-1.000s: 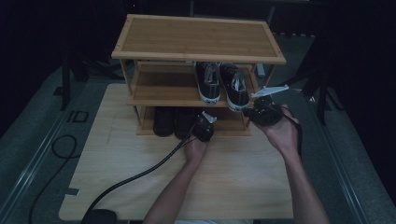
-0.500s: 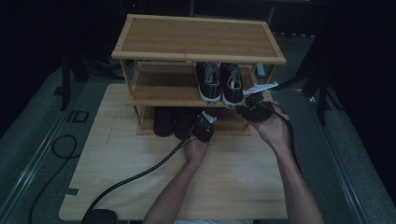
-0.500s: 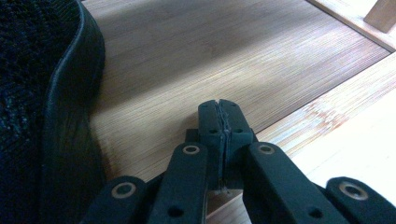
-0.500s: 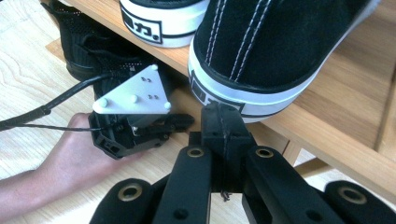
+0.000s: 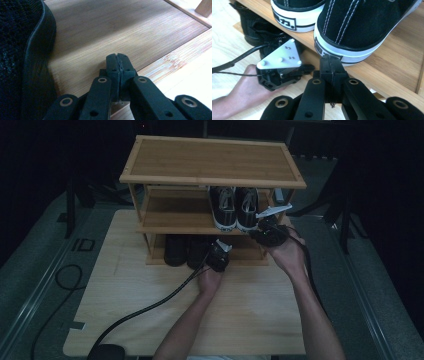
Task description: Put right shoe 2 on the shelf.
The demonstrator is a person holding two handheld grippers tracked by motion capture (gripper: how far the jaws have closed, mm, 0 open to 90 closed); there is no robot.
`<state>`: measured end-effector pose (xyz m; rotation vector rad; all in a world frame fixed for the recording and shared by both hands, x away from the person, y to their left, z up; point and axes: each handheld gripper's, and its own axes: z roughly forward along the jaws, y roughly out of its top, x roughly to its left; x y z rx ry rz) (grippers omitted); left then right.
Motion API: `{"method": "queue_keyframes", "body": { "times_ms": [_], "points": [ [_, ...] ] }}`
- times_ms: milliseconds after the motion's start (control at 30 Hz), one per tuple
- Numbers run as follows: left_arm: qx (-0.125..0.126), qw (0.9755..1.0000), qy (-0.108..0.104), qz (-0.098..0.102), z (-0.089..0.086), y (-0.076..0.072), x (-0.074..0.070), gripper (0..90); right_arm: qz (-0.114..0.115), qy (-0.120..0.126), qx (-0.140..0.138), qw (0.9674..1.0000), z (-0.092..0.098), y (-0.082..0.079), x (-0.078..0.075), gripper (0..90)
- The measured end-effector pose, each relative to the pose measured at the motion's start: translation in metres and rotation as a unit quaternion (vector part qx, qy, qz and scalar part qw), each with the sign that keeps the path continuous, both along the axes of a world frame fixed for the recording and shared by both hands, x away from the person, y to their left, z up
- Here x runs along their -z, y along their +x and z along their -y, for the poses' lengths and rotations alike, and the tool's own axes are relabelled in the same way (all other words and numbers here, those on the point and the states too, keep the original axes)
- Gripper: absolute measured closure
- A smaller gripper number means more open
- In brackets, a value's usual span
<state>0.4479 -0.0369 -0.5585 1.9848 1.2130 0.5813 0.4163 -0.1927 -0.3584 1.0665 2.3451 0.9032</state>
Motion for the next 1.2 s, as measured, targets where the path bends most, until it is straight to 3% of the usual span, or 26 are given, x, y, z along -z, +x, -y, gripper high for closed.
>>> {"method": "queue_keyframes", "body": {
  "times_ms": [300,567,800,1033,1200],
  "points": [
    [-0.003,1.0000,0.002,0.001,0.000,0.000,0.000,89.1,-0.001,0.007,0.002,1.0000,0.000,0.001,0.001,90.0],
    [-0.004,1.0000,0.001,0.002,0.000,0.000,0.000,88.9,0.006,0.009,-0.005,0.9999,0.004,-0.016,0.002,90.0],
    [0.005,1.0000,0.003,0.002,-0.001,0.001,0.000,87.6,-0.004,0.009,-0.006,0.9999,0.008,-0.028,0.007,90.0],
    [-0.003,1.0000,0.000,0.002,-0.001,0.000,0.000,86.6,-0.019,0.009,-0.005,0.9998,0.010,-0.034,0.020,90.0],
    [0.015,0.9998,-0.012,0.000,-0.003,-0.001,-0.003,83.3,-0.031,0.007,-0.001,0.9995,0.013,-0.034,0.028,90.0]
  ]
}}
